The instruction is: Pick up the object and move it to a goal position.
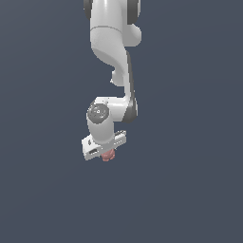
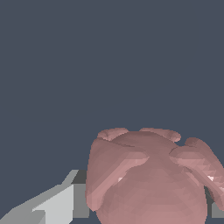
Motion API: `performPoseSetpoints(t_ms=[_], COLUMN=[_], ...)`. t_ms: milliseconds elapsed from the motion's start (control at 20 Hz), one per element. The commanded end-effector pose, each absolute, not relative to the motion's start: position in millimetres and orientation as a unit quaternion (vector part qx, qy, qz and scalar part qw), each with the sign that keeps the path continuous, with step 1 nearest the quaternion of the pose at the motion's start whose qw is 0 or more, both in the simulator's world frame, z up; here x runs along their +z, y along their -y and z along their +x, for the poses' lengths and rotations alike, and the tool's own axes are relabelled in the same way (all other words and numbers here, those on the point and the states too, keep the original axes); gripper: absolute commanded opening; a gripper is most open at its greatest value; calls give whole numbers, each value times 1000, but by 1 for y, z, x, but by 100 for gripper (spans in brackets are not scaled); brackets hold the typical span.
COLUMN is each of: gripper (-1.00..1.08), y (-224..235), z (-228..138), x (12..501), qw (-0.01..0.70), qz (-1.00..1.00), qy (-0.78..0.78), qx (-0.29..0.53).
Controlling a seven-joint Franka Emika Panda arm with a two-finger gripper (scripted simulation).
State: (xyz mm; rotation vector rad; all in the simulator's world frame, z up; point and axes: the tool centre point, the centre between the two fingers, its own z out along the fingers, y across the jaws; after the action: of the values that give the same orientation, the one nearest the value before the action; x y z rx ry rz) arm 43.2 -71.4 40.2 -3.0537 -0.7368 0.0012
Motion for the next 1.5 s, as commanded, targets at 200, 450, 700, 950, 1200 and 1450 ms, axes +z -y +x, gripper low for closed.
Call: performPoseSetpoints(t_ms=[200,450,700,950,1200,1450], gripper=[-100,-100,-100,-100,-100,-100], y=[72,74,77,81,85,89], z=[41,36,28,18,8,-1], x=[56,85,130,188,250,311], qw=[0,0,0,0,0,0], qz=[-972,-972,-972,-972,-972,-972], qy=[235,235,235,235,235,235], qx=[0,0,0,0,0,0])
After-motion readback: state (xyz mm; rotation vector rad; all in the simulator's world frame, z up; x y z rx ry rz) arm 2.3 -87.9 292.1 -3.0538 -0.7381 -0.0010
